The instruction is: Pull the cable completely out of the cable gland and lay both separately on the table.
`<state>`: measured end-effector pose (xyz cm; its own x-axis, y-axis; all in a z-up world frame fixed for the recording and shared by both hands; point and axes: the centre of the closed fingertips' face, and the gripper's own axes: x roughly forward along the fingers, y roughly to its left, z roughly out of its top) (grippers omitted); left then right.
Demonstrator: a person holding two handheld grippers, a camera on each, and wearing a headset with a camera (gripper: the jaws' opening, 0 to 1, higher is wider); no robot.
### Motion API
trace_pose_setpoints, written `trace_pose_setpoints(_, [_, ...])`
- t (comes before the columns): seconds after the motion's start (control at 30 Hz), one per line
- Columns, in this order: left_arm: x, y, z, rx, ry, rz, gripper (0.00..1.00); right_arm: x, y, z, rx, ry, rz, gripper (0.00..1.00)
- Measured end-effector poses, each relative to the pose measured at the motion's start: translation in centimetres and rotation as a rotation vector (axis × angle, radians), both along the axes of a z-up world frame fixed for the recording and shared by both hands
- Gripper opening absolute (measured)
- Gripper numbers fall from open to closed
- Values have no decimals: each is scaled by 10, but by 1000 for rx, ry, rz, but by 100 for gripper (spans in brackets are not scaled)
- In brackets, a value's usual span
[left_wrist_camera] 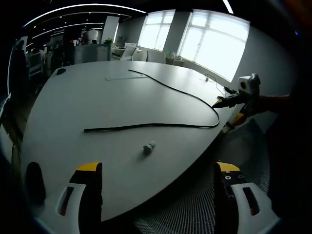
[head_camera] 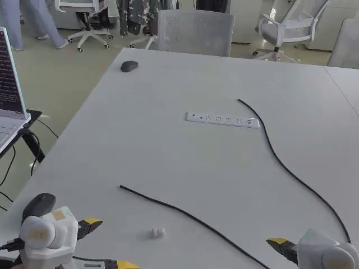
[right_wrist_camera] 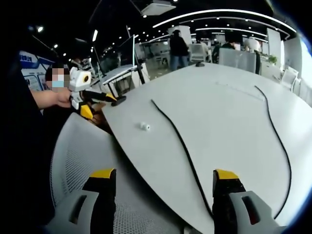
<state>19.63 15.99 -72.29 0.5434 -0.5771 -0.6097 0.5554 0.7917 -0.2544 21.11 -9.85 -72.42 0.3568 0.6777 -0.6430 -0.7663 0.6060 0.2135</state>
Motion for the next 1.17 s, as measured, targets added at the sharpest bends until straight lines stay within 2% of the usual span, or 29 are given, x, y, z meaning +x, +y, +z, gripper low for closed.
trace_pose_setpoints(0.07, [-1, 0, -1, 4, 16, -8, 98, -1, -1, -1, -2, 7, -5, 85])
trace_pose_setpoints(0.27, [0, 2, -2, 7, 29, 0, 98, -3, -3, -4, -17, 21, 1, 88])
trace_pose_setpoints(0.53, [2, 4, -1, 10, 35, 8, 98, -1, -7, -7, -20, 38, -11, 94])
trace_pose_setpoints(0.73, [6, 4, 3, 8, 26, 15, 98, 0, -6, -5, -14, 47, -21, 99])
trace_pose_setpoints(1.17, [5, 2, 2, 6, 39, 9, 98, -1, -5, -8, -30, 56, 1, 99])
